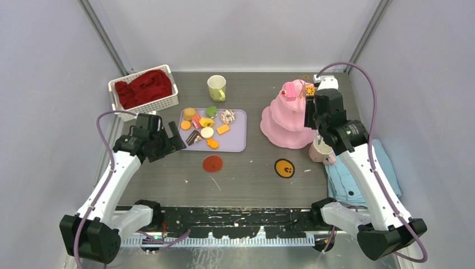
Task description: Serve the afternoon tea
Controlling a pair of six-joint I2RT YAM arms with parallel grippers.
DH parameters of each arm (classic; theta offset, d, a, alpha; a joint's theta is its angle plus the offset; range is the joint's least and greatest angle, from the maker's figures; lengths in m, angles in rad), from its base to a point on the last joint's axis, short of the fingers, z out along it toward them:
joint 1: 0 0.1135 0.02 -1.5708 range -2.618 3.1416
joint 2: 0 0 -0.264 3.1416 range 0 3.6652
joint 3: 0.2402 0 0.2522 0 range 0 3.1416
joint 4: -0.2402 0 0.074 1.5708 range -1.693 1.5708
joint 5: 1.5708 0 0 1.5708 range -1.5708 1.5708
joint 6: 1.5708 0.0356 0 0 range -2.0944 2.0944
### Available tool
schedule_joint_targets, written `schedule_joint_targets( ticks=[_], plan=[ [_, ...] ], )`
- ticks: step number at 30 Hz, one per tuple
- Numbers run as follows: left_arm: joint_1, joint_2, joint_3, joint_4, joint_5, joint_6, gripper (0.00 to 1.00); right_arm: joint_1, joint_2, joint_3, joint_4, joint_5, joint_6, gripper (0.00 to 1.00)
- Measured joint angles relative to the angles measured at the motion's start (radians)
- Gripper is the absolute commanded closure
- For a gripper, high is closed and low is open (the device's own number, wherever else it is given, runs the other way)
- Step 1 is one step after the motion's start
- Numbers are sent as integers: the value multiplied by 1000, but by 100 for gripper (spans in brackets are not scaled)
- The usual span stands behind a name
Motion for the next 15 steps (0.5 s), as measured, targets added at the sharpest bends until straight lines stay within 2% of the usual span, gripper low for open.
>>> schedule_joint_targets(
  ticks=[7,15],
  plan=[
    [0,0,0,5,0,0,0,-12,20,-7,21,-16,-3,49],
    [0,0,0,6,0,2,0,-18,31,-7,22,-23,-4,48]
  ],
)
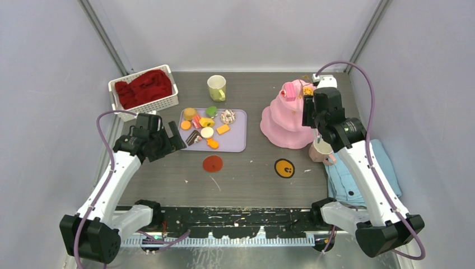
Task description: Serve the afternoon tea
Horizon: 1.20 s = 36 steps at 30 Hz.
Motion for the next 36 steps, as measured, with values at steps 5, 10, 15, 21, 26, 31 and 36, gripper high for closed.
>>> schedule_joint_targets(
  ticks=[5,10,15,21,26,31,36],
  plan=[
    [0,0,0,0,0,3,0,-2,-10,0,-2,1,2,51],
    [0,3,0,0,0,4,0,-2,-52,2,-32,3,3,56],
    [0,3,0,0,0,5,0,-2,-110,11,-86,5,14,73],
    [0,3,0,0,0,5,0,-2,-183,43,-175,-31,49,87],
    [0,4,0,1,0,5,0,-2,-255,93,-282,-215,71,88],
    [0,19,0,1,-2,5,0,-2,-312,138,-328,-478,50,86],
    [0,24,3,0,-13,5,0,-2,-338,124,-320,-708,21,85]
  ],
)
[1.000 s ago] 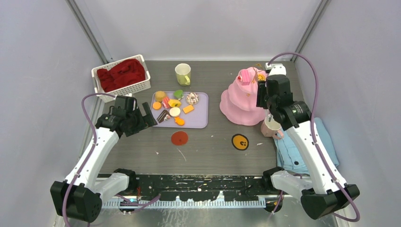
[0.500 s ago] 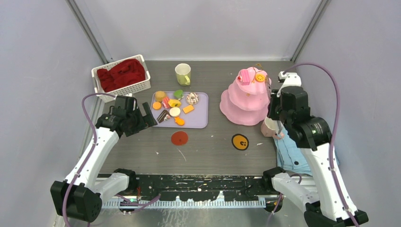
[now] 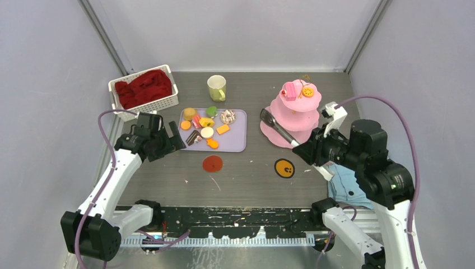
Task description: Serve the afternoon tea
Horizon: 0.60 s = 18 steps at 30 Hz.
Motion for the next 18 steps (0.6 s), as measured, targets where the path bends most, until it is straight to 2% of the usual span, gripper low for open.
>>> schedule_joint_targets(
  ticks=[5,9,12,15,18],
  plan=[
    [0,-2,1,-2,-22,0,0,0,12,-127,103,-157,6,86],
    [0,-2,5,-8,-36,-1,0,19,63,-195,179,-162,18,86],
    [0,-2,11,-10,-45,-3,0,108,113,-219,243,-72,41,83],
    [0,-2,21,-10,-51,-7,0,305,190,-240,310,101,74,78],
    [0,-2,24,-11,-56,-8,0,435,290,-248,366,233,102,75]
  ],
)
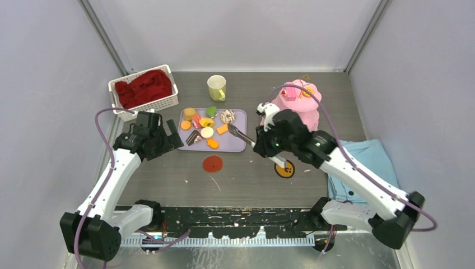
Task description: Serve the afternoon tea
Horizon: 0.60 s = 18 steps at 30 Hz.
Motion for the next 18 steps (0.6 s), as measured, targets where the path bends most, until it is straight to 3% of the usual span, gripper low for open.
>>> schedule_joint_targets(
  ticks=[5,12,18],
  plan=[
    [0,0,2,-17,-3,0,0,26,184,-60,142,176,37,62],
    [0,0,2,-20,-3,1,0,24,341,-79,262,279,48,50],
    [0,1,2,-20,-3,1,0,24,407,-79,326,312,48,47]
  ],
)
